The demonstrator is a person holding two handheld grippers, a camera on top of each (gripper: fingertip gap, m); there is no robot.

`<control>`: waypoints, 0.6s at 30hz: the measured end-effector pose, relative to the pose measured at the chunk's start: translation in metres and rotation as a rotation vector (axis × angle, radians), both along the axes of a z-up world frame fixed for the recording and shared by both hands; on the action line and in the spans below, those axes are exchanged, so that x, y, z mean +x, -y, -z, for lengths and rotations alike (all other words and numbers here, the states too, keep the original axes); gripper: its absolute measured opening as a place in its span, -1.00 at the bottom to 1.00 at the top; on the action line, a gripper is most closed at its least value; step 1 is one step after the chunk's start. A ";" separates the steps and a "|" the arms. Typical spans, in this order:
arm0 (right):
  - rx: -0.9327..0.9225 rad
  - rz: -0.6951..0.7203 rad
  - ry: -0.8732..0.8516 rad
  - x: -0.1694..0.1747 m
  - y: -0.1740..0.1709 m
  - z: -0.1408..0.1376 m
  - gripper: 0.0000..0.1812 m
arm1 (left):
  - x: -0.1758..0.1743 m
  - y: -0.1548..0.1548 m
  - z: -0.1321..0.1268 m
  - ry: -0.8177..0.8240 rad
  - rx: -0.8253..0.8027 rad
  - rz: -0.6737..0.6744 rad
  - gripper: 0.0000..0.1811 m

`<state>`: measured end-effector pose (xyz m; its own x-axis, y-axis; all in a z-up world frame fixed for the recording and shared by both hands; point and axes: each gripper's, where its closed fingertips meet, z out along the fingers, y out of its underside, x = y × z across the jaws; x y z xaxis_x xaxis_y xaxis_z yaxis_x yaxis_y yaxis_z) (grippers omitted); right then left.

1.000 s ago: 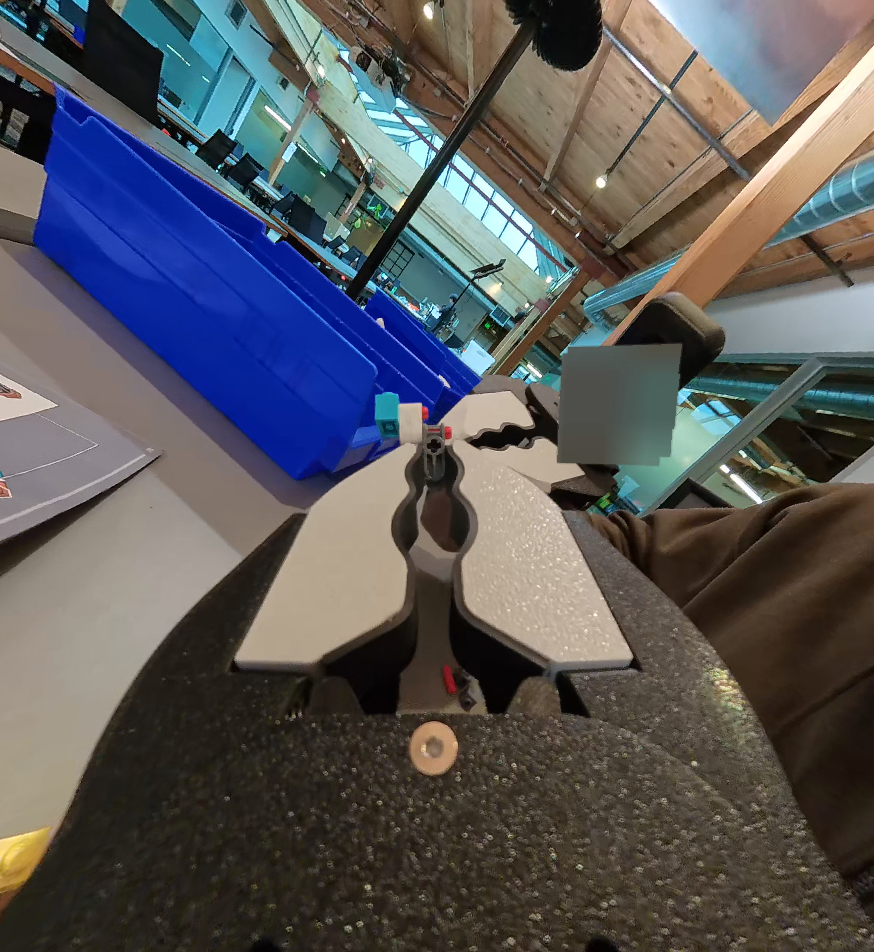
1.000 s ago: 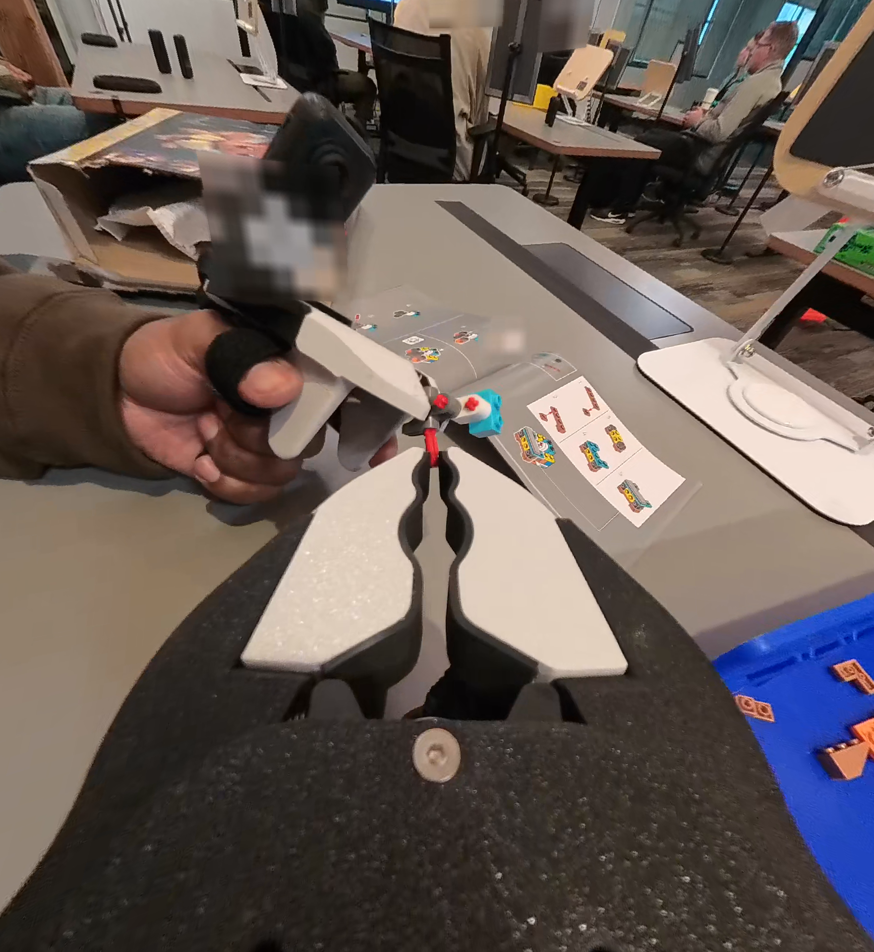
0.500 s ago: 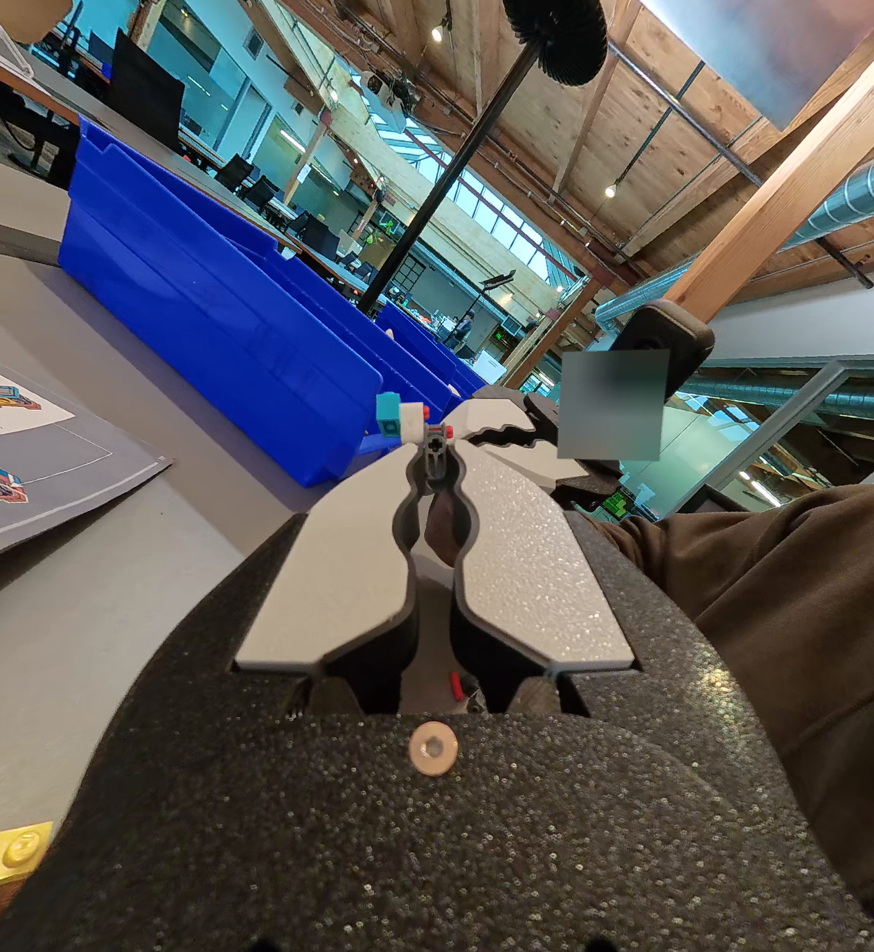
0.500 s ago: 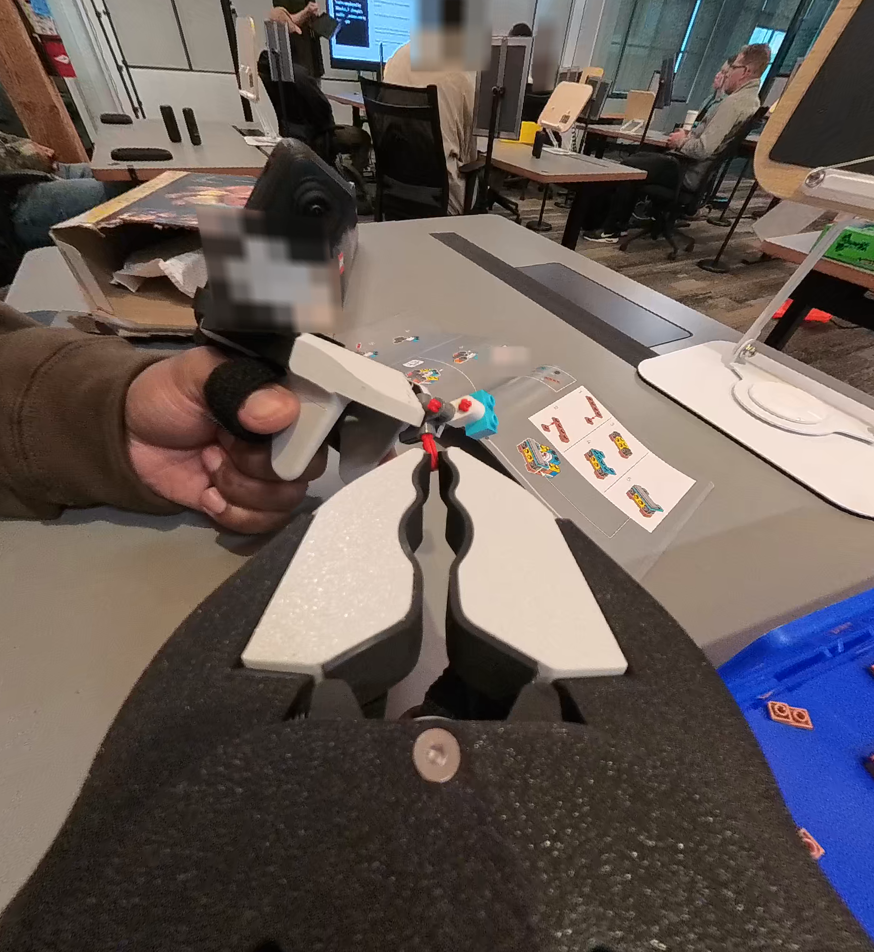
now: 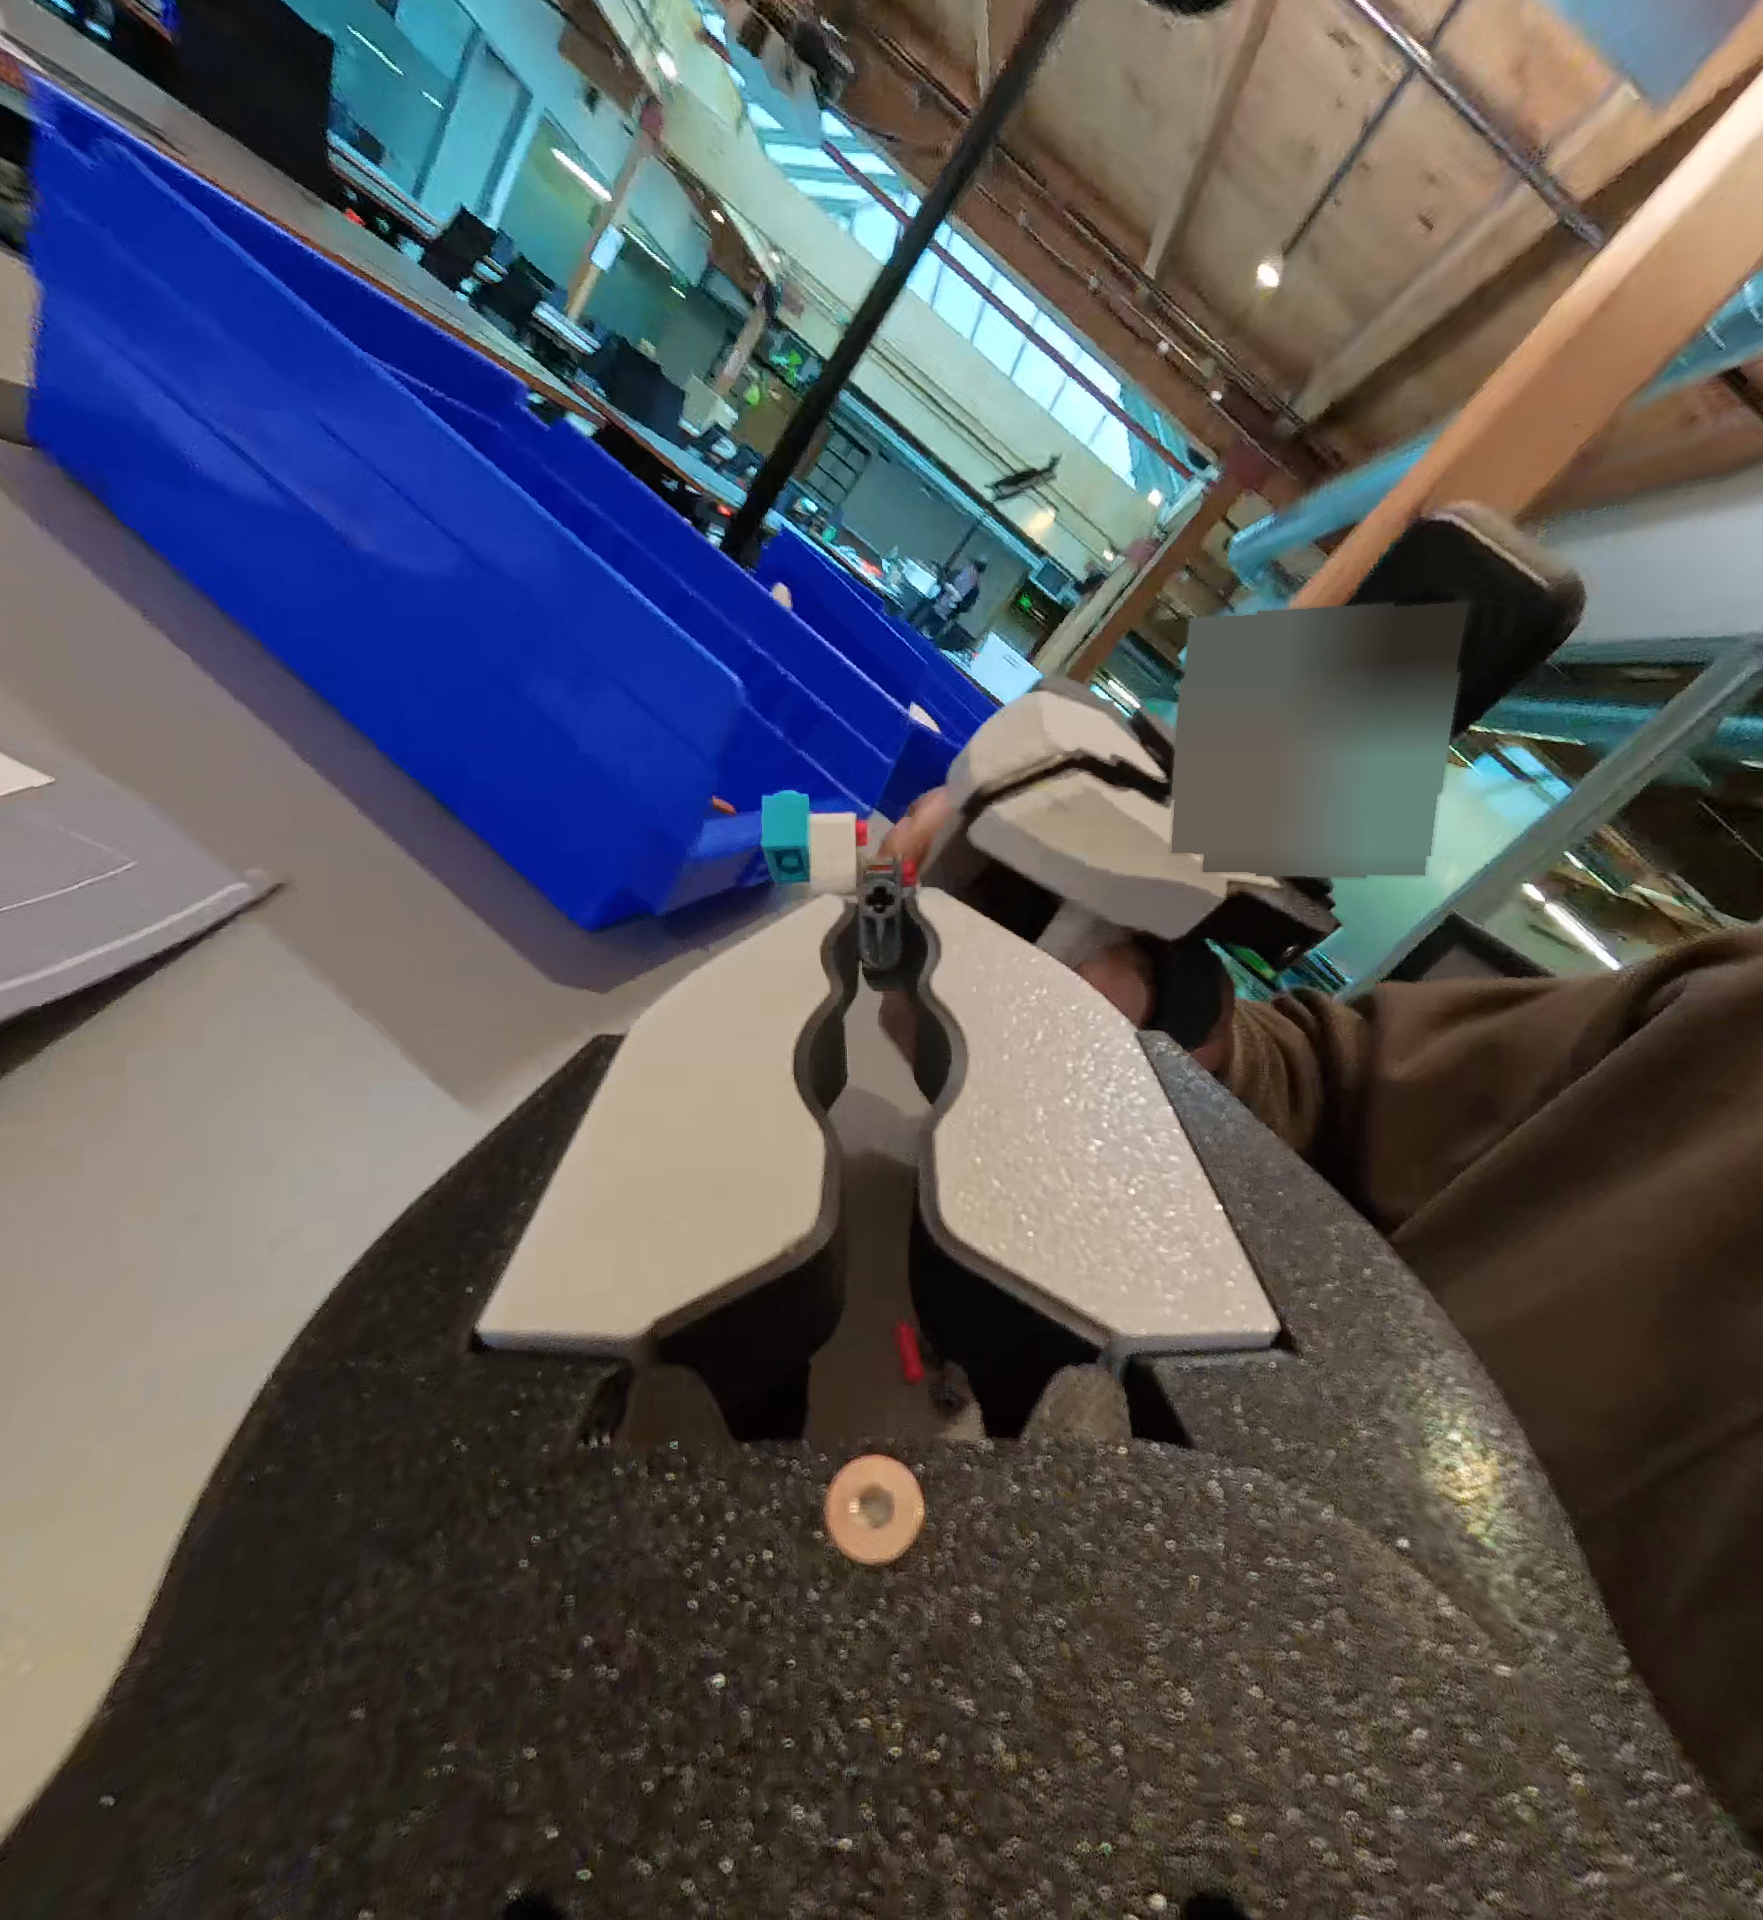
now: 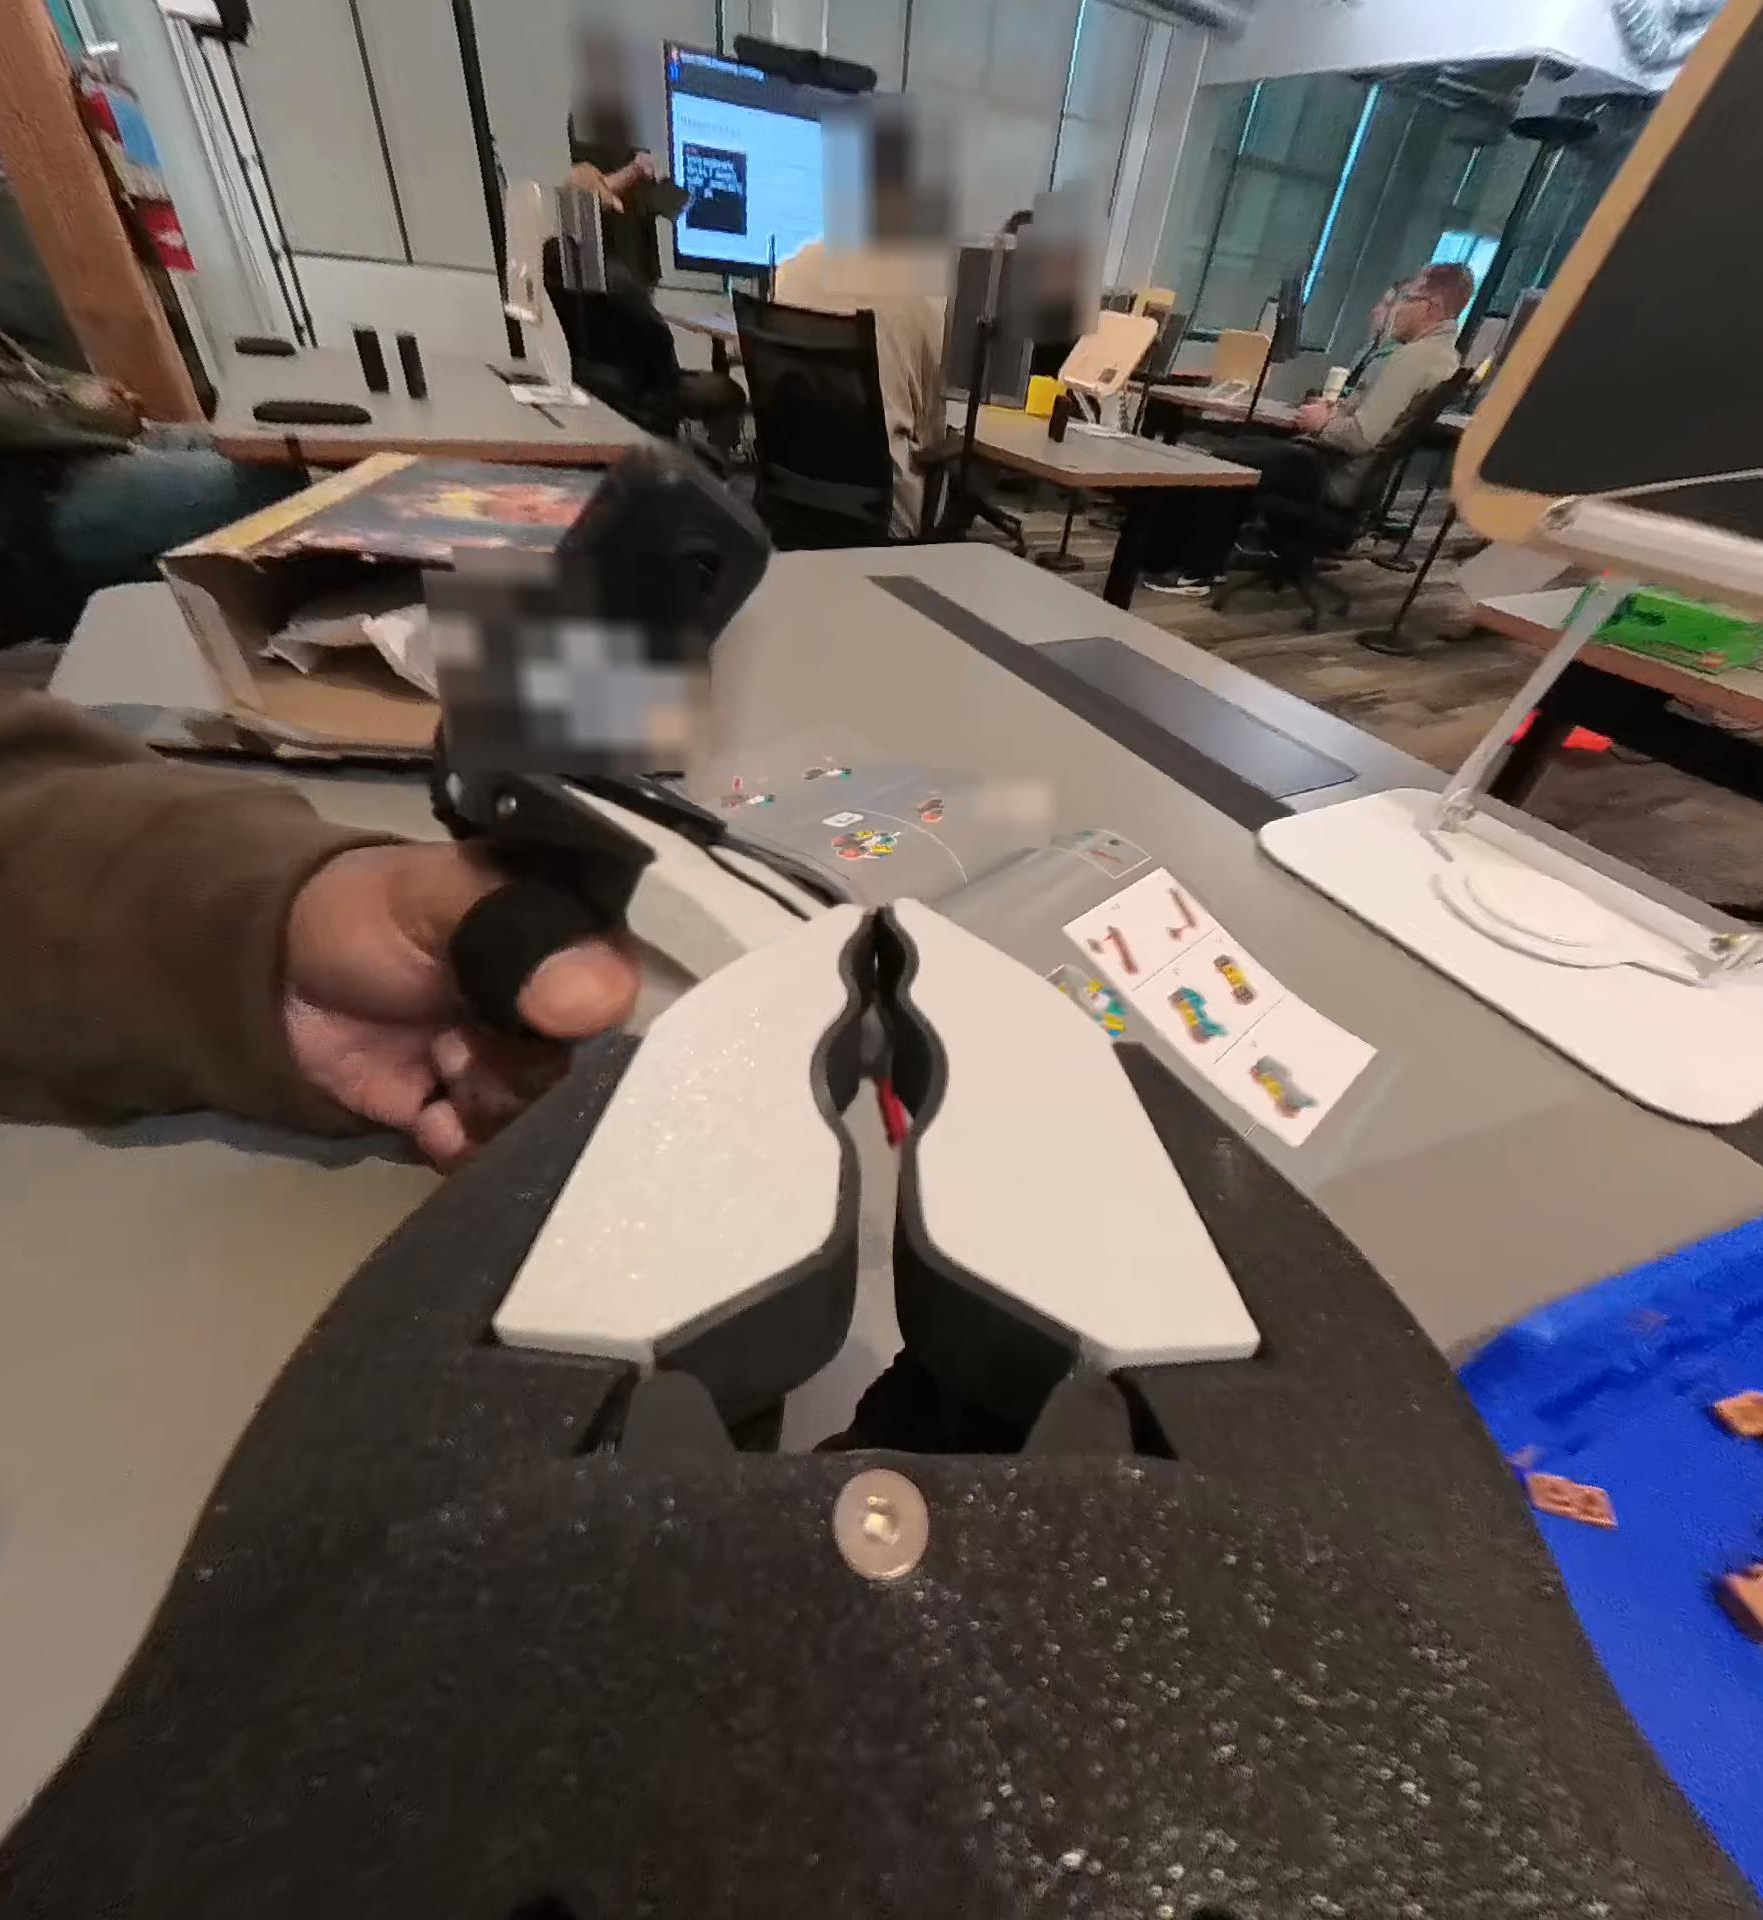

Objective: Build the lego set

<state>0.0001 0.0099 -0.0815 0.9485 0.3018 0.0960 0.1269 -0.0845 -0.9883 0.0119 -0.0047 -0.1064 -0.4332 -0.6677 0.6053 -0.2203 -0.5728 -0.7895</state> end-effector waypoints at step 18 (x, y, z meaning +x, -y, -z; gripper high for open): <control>0.100 -0.020 0.170 0.011 0.000 0.015 -0.92 | -0.008 -0.030 -0.014 0.033 -0.521 0.077 -0.92</control>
<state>0.0114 0.0095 -0.0969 0.9099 0.3015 0.2848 0.2934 0.0173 -0.9558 0.0038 0.0256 -0.0927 -0.4934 -0.2474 0.8339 -0.2575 -0.8742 -0.4117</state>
